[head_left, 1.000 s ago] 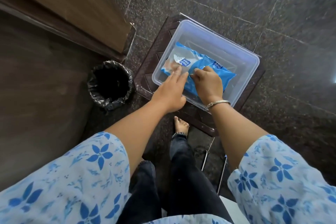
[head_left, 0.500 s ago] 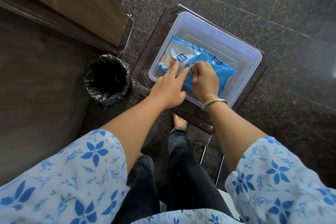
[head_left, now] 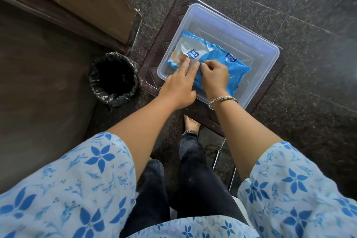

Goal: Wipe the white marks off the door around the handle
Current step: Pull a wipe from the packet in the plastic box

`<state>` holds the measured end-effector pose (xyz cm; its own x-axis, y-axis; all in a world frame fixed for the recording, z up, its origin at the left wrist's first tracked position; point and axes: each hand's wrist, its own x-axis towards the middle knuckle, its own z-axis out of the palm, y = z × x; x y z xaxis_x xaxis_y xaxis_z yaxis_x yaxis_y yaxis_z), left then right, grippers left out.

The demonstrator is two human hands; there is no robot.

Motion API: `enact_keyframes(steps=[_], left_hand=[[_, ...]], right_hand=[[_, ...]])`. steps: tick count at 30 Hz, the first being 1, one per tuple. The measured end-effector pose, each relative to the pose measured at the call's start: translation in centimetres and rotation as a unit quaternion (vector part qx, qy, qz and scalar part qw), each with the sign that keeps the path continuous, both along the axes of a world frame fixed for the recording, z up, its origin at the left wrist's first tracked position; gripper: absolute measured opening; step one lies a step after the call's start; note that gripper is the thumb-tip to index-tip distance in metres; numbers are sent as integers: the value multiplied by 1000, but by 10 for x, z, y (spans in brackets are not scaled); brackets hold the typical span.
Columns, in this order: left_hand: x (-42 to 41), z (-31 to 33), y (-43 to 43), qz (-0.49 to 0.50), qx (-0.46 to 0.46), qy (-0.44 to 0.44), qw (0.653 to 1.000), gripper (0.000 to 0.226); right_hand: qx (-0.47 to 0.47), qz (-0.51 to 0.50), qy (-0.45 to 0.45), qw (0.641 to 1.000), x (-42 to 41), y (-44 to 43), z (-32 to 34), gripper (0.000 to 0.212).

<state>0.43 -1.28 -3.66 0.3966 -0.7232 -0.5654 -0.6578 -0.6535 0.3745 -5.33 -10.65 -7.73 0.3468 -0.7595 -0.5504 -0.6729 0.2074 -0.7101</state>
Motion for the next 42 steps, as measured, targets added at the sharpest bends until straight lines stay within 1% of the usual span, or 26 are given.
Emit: enact_keyframes(steps=[4,7,10,13,15,16,18,21,24,27,29,31,33,34,37,40,41,42], left_hand=[[1,0,-4,-25,29,-9,999,81],[1,1,-8,-20,59,-10,998,84],[3,3,-12,-15,77,-1,997,87],[4,4,-12,-21,92,4,996,87],[4,3,-11,-16,101,10,995,84],[4,2,-10,-12,104,15,994,84],[4,2,-9,-6,103,21,994,83],[4,4,-7,33,57,46,997,78],[2,11,-7,89,-27,72,993,66],[-1,21,-13,104,-101,93,985,66],[-1,30,-18,150,-125,148,969,61],[-2,42,-20,216,-153,231,936,45],[-4,55,-16,267,-194,283,900,27],[-5,62,-11,292,-210,301,883,23],[-3,86,11,341,-236,332,847,20],[5,113,49,381,-238,356,819,16],[9,123,65,400,-239,370,804,16],[13,133,83,418,-249,394,780,14]], right_hand=[[97,-53,-41,993,-6,-4,5,22],[169,-115,-92,975,-10,-8,11,20],[223,-199,-142,943,-14,-11,19,17],[293,-280,-202,892,-22,-14,26,19],[314,-306,-225,870,-27,-18,29,20],[312,-314,-231,866,-28,-20,30,20],[299,-317,-230,870,-29,-27,33,15],[281,-289,-227,887,-31,-34,37,9],[290,-256,-263,884,-33,-34,43,6],[289,-231,-280,886,-32,-31,52,13],[283,-221,-283,889,-32,-27,59,15],[277,-207,-283,895,-31,-22,67,15],[276,-193,-279,899,-29,-14,78,14],[273,-181,-274,904,-29,-10,84,12],[273,-141,-279,910,-27,5,108,5],[281,-90,-294,909,-19,30,136,5],[277,-68,-295,912,-15,41,146,7],[271,-41,-296,915,-10,53,155,8]])
